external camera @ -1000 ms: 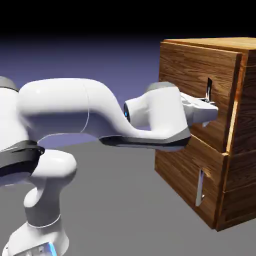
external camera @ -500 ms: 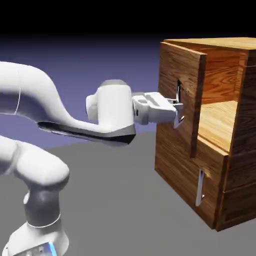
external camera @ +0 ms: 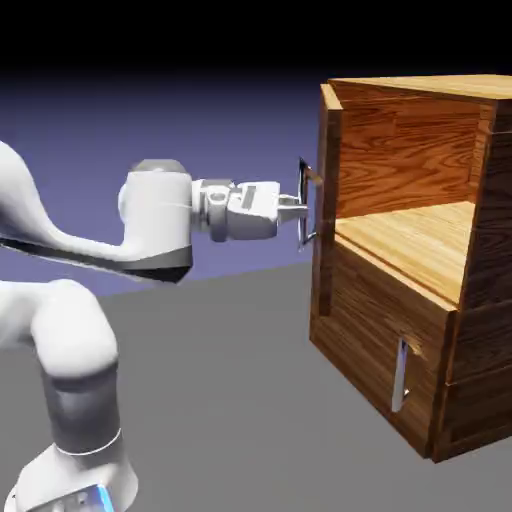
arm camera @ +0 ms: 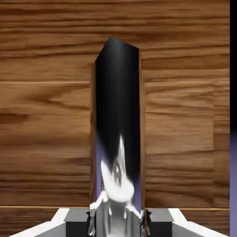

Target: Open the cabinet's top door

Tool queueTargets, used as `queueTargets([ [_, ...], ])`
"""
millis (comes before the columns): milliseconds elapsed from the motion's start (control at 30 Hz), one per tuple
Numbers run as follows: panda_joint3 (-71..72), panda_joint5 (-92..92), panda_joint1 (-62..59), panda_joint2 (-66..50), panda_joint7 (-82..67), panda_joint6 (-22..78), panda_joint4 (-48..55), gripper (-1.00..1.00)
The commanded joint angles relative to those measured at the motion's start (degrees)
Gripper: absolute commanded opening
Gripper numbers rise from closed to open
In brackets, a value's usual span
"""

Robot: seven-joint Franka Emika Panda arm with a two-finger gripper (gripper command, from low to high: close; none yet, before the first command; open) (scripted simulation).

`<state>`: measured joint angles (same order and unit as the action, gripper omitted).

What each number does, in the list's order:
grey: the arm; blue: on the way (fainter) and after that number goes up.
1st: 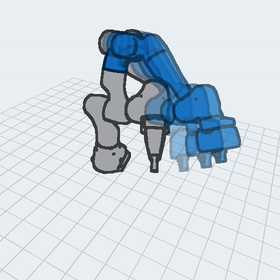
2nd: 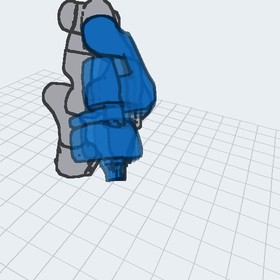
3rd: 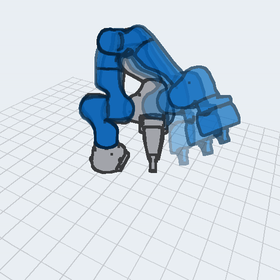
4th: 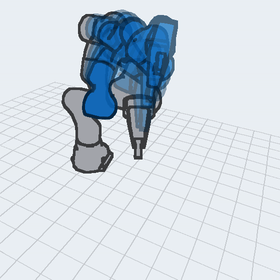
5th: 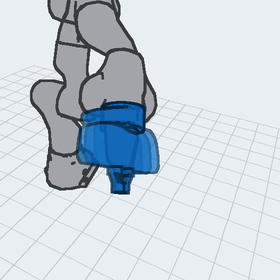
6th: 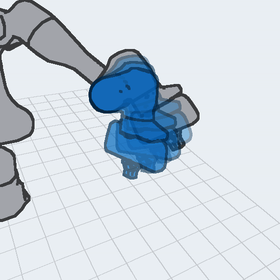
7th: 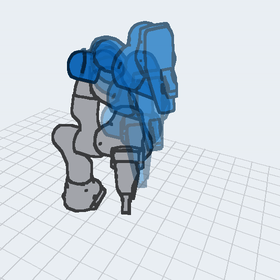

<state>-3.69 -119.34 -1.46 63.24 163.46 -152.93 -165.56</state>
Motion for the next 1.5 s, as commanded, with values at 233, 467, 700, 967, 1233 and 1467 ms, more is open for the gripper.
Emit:
queueTargets([
  [233, 13.09, 9.55, -15.36, 5.56, 1.19, -10.26, -1.29, -1.00],
  [467, 17.16, 27.00, -14.25, 12.86, -12.08, -7.42, -5.75, -1.00],
  [700, 23.05, 44.44, -5.96, 19.21, -23.66, 4.15, -9.07, -1.00],
  [967, 36.85, 62.99, 4.63, 21.71, -29.45, 23.82, -7.48, -1.00],
  [1233, 53.12, 78.33, 5.87, 17.07, -29.95, 43.76, 2.41, -1.00],
  [1467, 65.18, 87.84, -2.52, 12.45, -30.04, 59.66, 16.70, -1.00],
])
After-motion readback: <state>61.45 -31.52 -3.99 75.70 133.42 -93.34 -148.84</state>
